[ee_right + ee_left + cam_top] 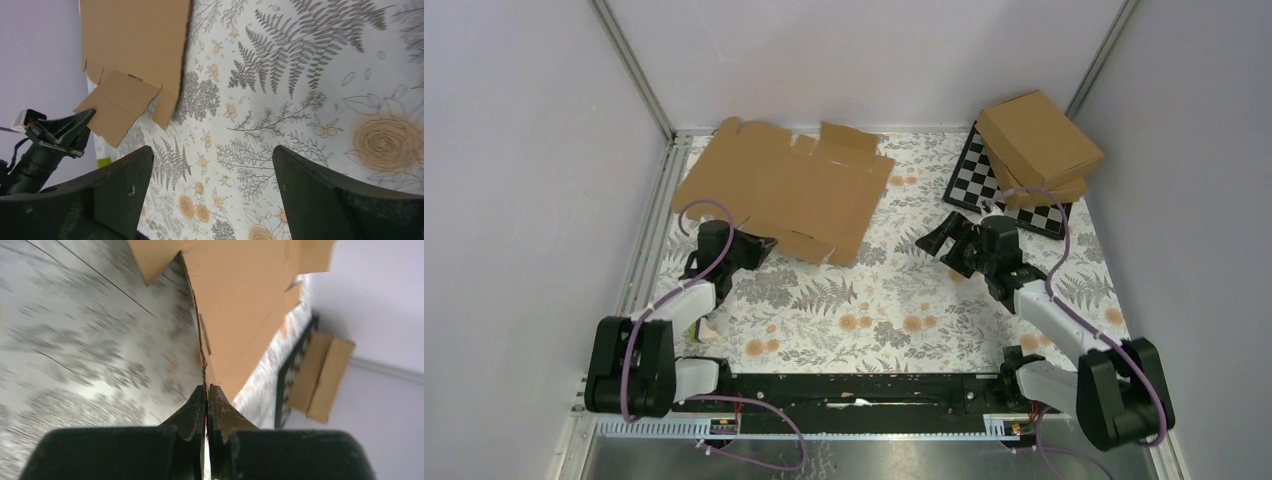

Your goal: Fold the paper box

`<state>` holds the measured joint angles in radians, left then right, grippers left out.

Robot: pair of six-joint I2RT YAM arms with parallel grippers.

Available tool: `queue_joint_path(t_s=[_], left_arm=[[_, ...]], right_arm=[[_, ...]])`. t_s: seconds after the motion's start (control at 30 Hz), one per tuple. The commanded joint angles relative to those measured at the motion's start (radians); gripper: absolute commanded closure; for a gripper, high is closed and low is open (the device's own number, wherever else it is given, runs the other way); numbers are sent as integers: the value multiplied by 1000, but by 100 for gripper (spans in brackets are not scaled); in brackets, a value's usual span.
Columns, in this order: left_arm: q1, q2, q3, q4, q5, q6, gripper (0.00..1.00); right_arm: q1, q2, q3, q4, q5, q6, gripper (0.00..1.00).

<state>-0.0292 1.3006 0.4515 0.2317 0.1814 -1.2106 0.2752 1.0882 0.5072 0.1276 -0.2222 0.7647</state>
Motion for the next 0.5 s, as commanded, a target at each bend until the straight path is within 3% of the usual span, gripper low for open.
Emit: queue_joint_path(t_s=[0.0,0.2,0.47], left_arm=[[-128,-163,-8,-26,42,-58,100],[-242,-326,-47,-62,-11,-156,100],[-329,-374,-39,-68,-10,-213,100]], right_arm=[[5,114,63,120,-139,40,4],[32,220,58,188,-108,158,3],[61,342,41,271,-68,308,5]])
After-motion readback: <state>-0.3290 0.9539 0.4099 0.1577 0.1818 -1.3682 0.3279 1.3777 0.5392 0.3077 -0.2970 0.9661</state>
